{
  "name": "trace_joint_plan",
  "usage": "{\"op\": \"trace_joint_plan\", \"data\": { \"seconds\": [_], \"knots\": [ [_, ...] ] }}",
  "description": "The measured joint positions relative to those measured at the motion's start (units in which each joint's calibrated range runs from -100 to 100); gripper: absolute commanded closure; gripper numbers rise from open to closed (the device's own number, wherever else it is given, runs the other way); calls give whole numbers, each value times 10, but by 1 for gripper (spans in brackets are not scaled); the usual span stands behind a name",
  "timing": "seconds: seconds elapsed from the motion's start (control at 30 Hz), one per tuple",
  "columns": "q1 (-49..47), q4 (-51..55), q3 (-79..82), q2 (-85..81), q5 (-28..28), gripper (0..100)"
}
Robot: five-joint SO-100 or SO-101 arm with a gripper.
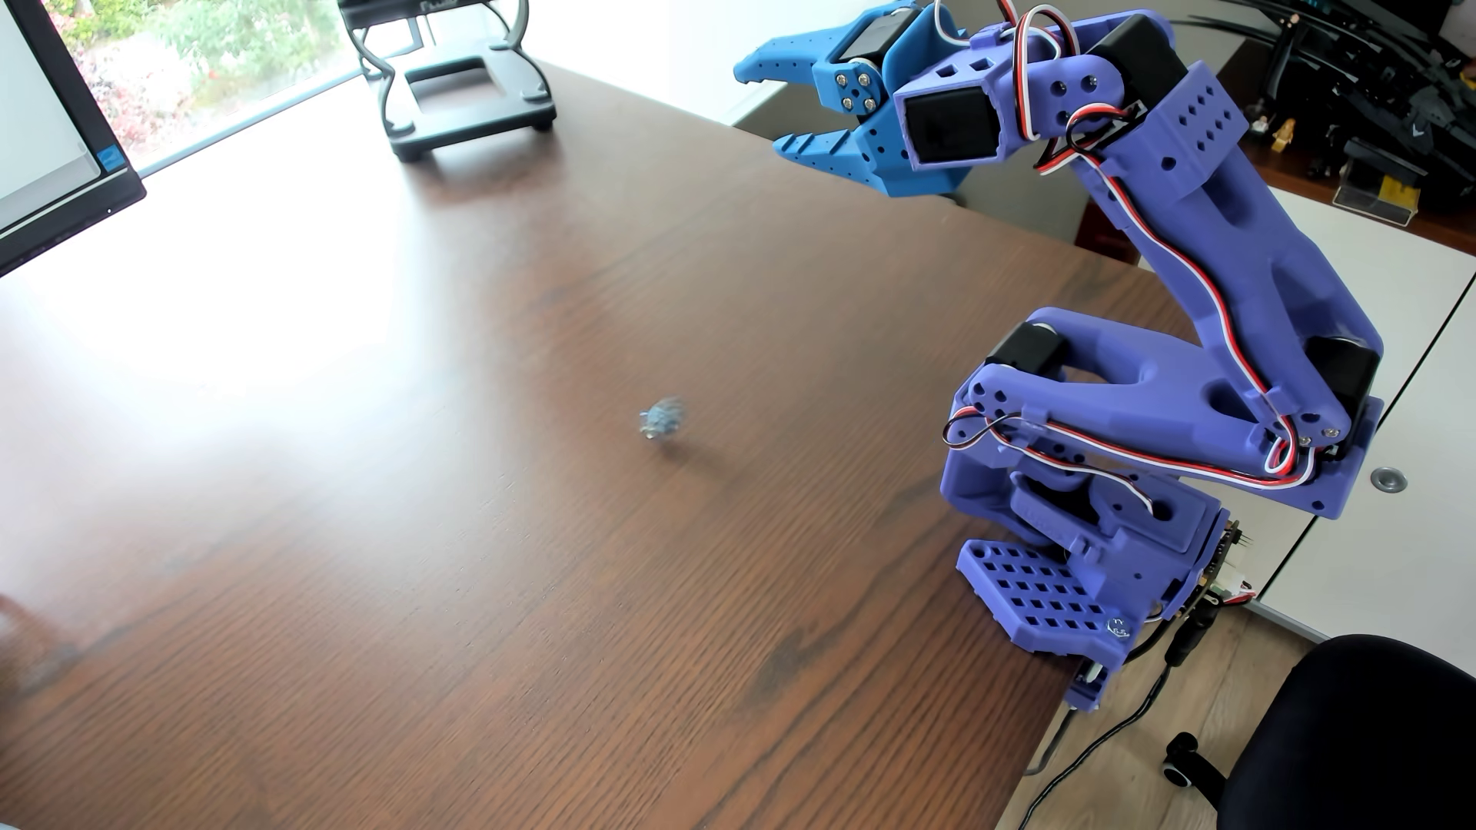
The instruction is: Grab the blue dice
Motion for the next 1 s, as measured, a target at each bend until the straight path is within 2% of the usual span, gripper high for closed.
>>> {"op": "trace_joint_plan", "data": {
  "seconds": [0.47,0.53,0.63,0.67,0.87,1.0],
  "knots": [
    [0,0,0,0,0,81],
    [0,0,0,0,0,86],
    [-8,0,7,-2,0,99],
    [-18,0,16,-6,0,100],
    [-81,0,155,-163,0,97],
    [-87,0,288,-254,0,97]
  ]
}}
